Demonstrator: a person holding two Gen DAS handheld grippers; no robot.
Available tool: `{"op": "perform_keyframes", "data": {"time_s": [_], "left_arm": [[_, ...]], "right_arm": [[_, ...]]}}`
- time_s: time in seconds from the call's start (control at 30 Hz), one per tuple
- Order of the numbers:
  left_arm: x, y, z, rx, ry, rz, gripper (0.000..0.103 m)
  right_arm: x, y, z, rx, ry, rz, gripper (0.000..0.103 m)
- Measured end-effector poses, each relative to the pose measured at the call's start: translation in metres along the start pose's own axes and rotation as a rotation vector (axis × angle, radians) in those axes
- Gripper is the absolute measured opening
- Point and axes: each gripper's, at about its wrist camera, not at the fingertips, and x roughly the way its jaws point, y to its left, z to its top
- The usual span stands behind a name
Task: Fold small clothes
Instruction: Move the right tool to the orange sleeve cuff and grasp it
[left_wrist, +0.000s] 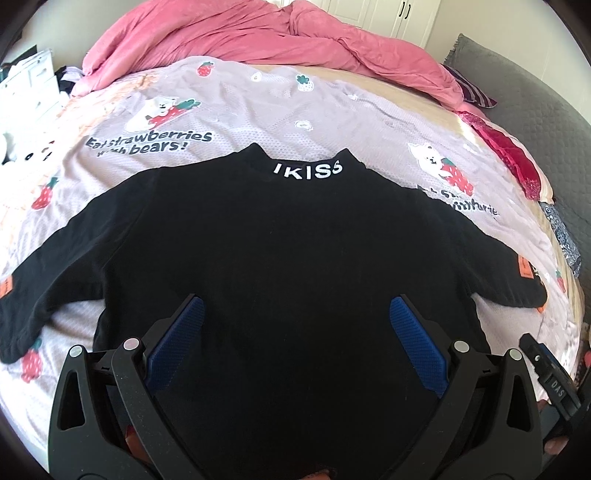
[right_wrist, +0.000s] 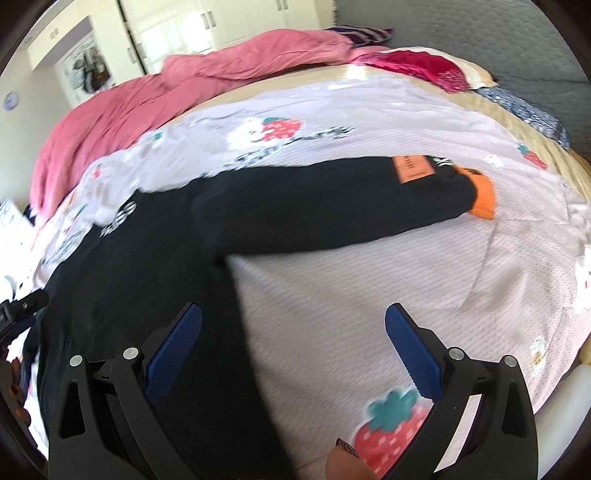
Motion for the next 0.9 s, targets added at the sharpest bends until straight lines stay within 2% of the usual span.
{"op": "perform_keyframes", "data": {"time_s": [0.4, 0.57, 0.7, 0.9], "left_arm": [[0.042, -0.015, 0.035, 0.046, 0.034, -0.009, 0.095], [0.06, -0.004, 0.042, 0.022, 0.027, -0.004, 0.095], [0.071, 0.013, 0.044, -0.007, 0.008, 0.006, 0.095], [0.08, 0.036, 0.046, -0.012, -0.002, 0.06, 0.095]], "right_arm": [[0.028, -0.065, 0.033, 0.242, 0.008, -0.076, 0.099], [0.042, -0.096, 0.043, 0.383, 0.041, -0.061, 0.099], [0.052, -0.121, 0.053, 0.481, 0.034, -0.055, 0.099], [0.071, -0.166, 0.062, 0.704, -0.01, 0.012, 0.099]]}}
